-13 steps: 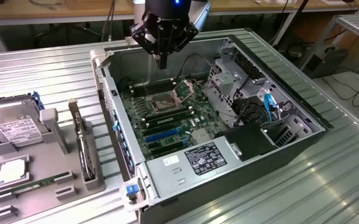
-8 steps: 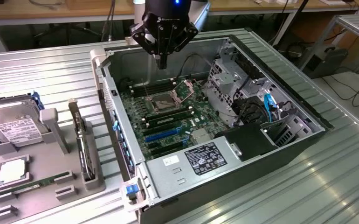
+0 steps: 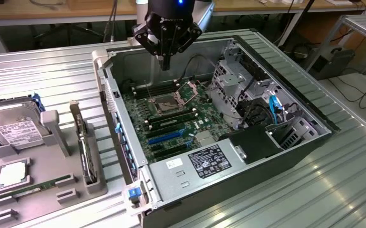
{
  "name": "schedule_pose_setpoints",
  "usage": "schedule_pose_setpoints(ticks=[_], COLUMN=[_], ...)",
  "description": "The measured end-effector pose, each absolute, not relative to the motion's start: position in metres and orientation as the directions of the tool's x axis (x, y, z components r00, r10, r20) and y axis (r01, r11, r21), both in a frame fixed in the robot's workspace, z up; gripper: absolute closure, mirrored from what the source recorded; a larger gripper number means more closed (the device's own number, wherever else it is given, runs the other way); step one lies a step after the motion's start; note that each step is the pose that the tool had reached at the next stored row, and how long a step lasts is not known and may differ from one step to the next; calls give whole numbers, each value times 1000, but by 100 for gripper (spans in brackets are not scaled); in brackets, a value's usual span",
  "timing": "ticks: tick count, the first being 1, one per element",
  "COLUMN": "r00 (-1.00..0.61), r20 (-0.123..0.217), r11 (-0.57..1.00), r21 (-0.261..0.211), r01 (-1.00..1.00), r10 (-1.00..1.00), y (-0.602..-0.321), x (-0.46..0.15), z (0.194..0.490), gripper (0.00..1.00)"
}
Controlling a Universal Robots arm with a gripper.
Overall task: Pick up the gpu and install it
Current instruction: 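Reach for the gpu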
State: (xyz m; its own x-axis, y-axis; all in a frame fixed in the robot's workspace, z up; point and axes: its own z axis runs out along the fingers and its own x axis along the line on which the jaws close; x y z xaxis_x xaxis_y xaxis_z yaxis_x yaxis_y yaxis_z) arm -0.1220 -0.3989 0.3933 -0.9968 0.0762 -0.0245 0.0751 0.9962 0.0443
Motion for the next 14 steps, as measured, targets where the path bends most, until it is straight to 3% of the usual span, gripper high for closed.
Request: schedule_pose_setpoints(ticks=[14], r00=[-997], r20=[-25], r11=[996], r21=[44], r01=[75], r10=[76], y=[-420], x=[-172], z=[393], gripper=[89])
